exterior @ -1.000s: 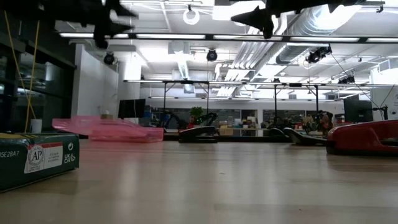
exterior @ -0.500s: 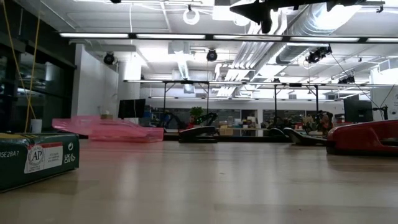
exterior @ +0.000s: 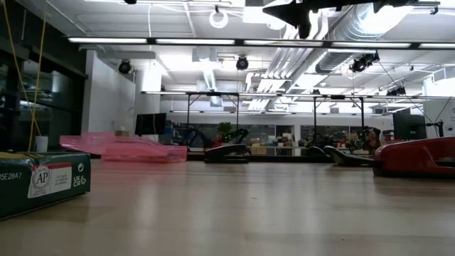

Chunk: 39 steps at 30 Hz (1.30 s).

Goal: Pack school essentials
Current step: Put the pink pencil into the pink supply box

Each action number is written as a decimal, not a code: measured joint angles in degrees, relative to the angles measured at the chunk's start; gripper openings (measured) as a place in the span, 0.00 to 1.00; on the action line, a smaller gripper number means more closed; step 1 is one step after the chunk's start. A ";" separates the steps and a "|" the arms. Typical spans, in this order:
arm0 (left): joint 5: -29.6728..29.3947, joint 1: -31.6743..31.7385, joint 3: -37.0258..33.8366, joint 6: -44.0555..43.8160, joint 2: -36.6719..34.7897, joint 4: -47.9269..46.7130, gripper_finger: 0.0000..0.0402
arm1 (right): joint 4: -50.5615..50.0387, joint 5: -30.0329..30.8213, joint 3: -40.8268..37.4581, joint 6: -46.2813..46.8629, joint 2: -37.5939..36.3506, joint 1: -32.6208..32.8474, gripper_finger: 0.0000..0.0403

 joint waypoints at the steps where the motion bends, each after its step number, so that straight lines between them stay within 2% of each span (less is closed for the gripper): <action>1: -0.01 0.00 0.00 -0.24 0.00 -0.01 0.41 | -0.37 -0.02 0.02 2.54 0.00 0.00 0.60; 3: -0.03 0.00 0.00 -1.07 0.00 0.02 0.41 | -6.01 0.01 1.24 8.38 -0.02 0.69 0.60; 8: -0.14 0.00 0.00 -1.48 0.00 0.02 0.41 | -33.98 -1.48 7.47 22.09 1.20 7.12 0.60; 10: -0.14 0.00 0.00 -1.50 0.00 0.03 0.41 | -42.73 -3.04 9.46 30.19 2.68 10.97 0.60; 13: -0.14 0.00 0.00 -1.50 0.00 0.03 0.41 | -49.59 -6.81 10.25 45.62 5.50 18.01 0.60; 20: -0.13 0.00 0.00 -1.50 0.00 0.17 0.41 | -49.48 -9.33 10.05 77.43 15.47 34.41 0.60; 26: -0.12 0.02 0.00 -1.54 0.00 0.15 0.41 | -44.34 -13.81 10.01 95.79 25.07 42.07 0.60; 30: -0.12 0.07 0.00 -1.52 0.00 0.24 0.41 | -43.50 -13.88 11.16 100.98 30.44 43.39 0.60; 39: -0.12 0.07 0.00 -1.52 0.00 0.41 0.41 | -51.43 -16.64 19.12 100.77 41.68 42.44 0.59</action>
